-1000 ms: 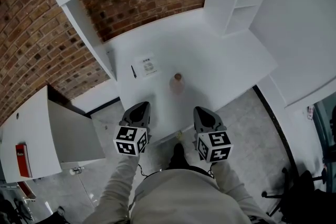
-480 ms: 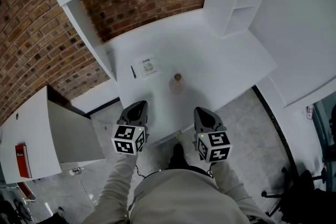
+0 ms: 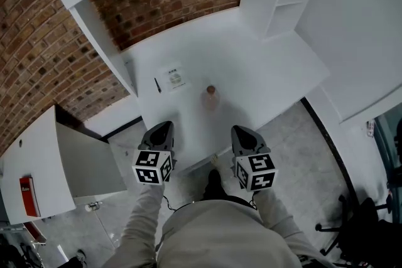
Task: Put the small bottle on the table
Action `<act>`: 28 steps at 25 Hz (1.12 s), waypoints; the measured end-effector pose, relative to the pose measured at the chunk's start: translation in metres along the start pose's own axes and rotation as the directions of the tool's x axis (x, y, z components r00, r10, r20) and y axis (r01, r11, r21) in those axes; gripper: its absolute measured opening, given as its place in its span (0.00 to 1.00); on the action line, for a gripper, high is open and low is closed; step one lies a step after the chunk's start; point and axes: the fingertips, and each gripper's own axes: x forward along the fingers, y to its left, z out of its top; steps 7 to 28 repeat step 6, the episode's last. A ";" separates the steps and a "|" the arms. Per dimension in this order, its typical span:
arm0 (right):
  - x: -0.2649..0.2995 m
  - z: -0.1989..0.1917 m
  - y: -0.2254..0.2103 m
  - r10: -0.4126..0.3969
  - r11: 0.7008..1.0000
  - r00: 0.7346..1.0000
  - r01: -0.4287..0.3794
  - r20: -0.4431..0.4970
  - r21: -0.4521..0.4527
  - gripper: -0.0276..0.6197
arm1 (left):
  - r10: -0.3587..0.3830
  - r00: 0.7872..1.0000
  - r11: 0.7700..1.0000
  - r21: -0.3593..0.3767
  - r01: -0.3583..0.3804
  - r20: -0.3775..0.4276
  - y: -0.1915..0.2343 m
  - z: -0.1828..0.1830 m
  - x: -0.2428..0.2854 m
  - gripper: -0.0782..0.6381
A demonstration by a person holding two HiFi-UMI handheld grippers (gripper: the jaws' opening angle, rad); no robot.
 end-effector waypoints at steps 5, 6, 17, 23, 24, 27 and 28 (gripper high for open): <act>0.001 -0.004 0.005 0.014 1.000 1.000 -0.014 -0.014 -0.003 0.09 | 0.005 1.000 1.000 -0.010 -0.005 -0.016 0.002 -0.007 -0.005 0.14; 0.002 -0.005 0.008 0.019 1.000 1.000 -0.019 -0.016 -0.002 0.09 | 0.008 1.000 1.000 -0.012 -0.009 -0.020 0.003 -0.009 -0.007 0.14; 0.002 -0.005 0.008 0.019 1.000 1.000 -0.019 -0.016 -0.002 0.09 | 0.008 1.000 1.000 -0.012 -0.009 -0.020 0.003 -0.009 -0.007 0.14; 0.002 -0.005 0.008 0.019 1.000 1.000 -0.019 -0.016 -0.002 0.09 | 0.008 1.000 1.000 -0.012 -0.009 -0.020 0.003 -0.009 -0.007 0.14; 0.002 -0.005 0.008 0.019 1.000 1.000 -0.019 -0.016 -0.002 0.09 | 0.008 1.000 1.000 -0.012 -0.009 -0.020 0.003 -0.009 -0.007 0.14; 0.002 -0.005 0.008 0.019 1.000 1.000 -0.019 -0.016 -0.002 0.09 | 0.008 1.000 1.000 -0.012 -0.009 -0.020 0.003 -0.009 -0.007 0.14; 0.002 -0.005 0.008 0.019 1.000 1.000 -0.019 -0.016 -0.002 0.09 | 0.008 1.000 1.000 -0.012 -0.009 -0.020 0.003 -0.009 -0.007 0.14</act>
